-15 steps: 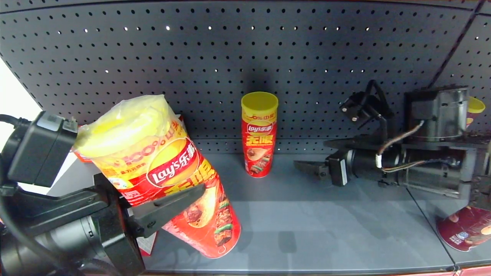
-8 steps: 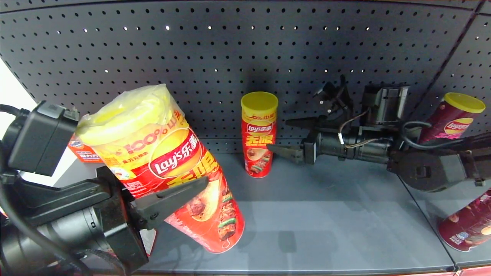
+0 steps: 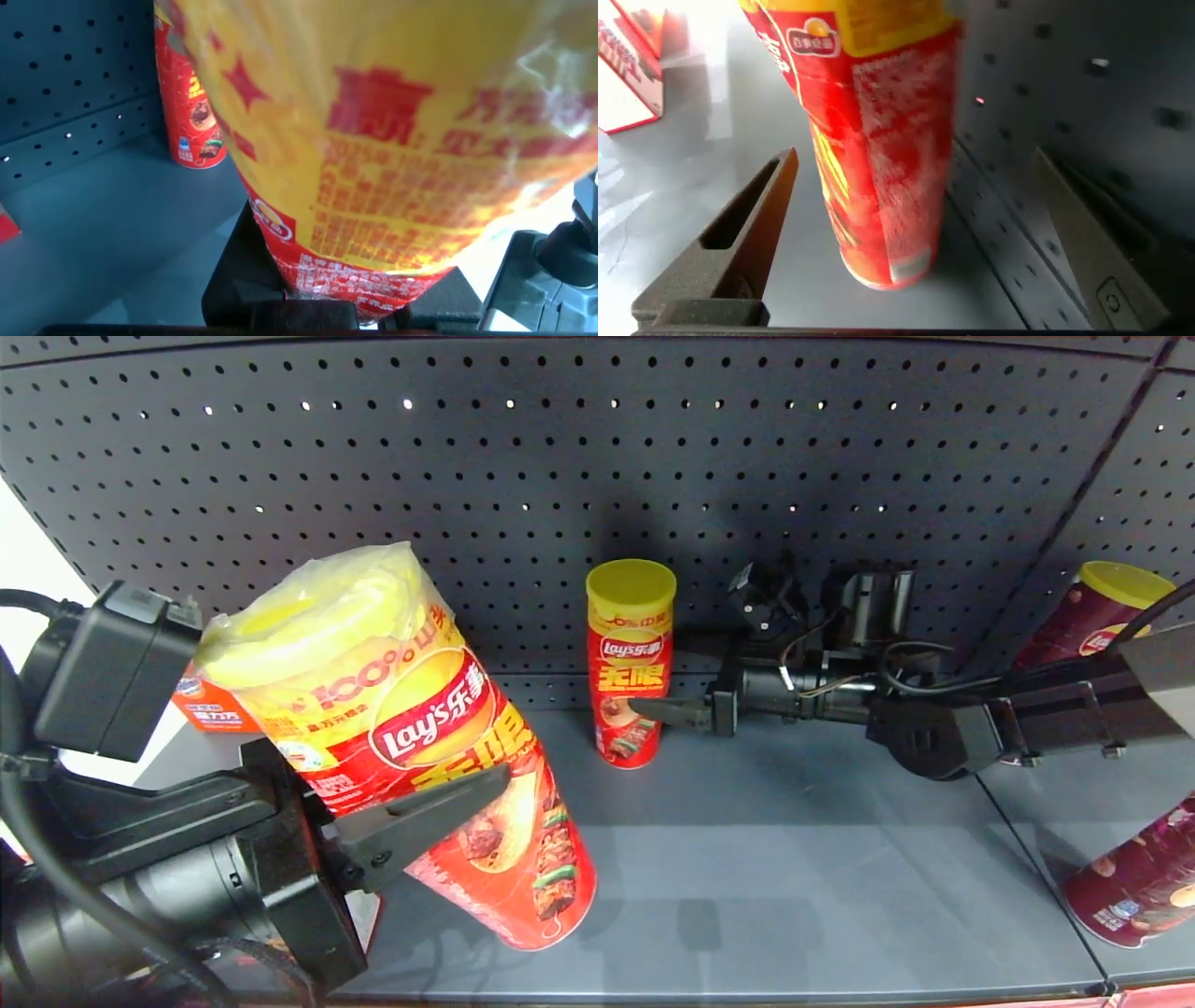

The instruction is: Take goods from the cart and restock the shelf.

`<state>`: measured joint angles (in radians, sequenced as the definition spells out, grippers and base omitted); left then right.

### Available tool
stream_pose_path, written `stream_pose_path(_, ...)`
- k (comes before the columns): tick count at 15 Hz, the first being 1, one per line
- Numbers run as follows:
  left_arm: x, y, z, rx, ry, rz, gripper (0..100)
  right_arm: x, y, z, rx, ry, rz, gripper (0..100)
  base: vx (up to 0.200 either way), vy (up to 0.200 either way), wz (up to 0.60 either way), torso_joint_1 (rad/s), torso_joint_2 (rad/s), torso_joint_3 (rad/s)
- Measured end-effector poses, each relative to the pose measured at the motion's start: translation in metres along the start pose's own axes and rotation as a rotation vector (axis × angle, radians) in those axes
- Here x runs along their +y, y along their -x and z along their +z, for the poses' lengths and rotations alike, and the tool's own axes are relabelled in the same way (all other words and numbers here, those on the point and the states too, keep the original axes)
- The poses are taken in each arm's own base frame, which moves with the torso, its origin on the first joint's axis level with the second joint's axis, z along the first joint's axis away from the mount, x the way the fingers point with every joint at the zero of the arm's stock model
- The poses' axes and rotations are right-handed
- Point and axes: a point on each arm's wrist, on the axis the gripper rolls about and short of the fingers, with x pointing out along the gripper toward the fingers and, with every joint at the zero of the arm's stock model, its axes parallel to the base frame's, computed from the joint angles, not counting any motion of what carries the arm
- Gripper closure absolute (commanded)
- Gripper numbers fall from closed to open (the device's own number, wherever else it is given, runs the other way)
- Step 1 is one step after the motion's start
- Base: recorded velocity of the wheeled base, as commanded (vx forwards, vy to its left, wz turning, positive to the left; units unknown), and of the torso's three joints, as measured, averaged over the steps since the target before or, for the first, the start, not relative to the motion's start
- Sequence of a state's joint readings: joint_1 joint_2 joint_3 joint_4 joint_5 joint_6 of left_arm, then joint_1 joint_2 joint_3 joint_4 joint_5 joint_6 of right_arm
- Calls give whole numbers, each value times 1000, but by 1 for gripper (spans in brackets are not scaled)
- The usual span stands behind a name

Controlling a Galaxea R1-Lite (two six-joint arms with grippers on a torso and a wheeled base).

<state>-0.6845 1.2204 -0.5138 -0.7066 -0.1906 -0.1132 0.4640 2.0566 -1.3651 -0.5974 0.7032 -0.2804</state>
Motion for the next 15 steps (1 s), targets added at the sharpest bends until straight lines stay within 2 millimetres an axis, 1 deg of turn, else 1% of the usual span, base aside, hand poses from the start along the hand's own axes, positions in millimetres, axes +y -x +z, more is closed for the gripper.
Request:
stream_pose_path(3,0,0,0,1,0,2,100,-4,-12,-10,1,-8,13,0,0,0,0,0,0,0)
stream_pose_path(6,1,-1,0,2,0,4,100,-6,-25,-14,-10,-16,22,0,0,0,0,0,0,0)
stream_pose_path(7,1,-1,0,2,0,4,100,-8,-28,-16,-19,-10,22,100,0,0,0,0,0,0)
stream_pose_path(11,1,-1,1,-4,1,6,100,-6,-36,-25,-23,-14,10,100,0,0,0,0,0,0)
stream_pose_path(13,1,-1,1,-3,1,5,100,-4,-35,-25,-20,-18,15,100,0,0,0,0,0,0)
stream_pose_path(15,1,-1,1,-3,1,5,100,-1,-31,-21,-17,-22,20,100,0,0,0,0,0,0)
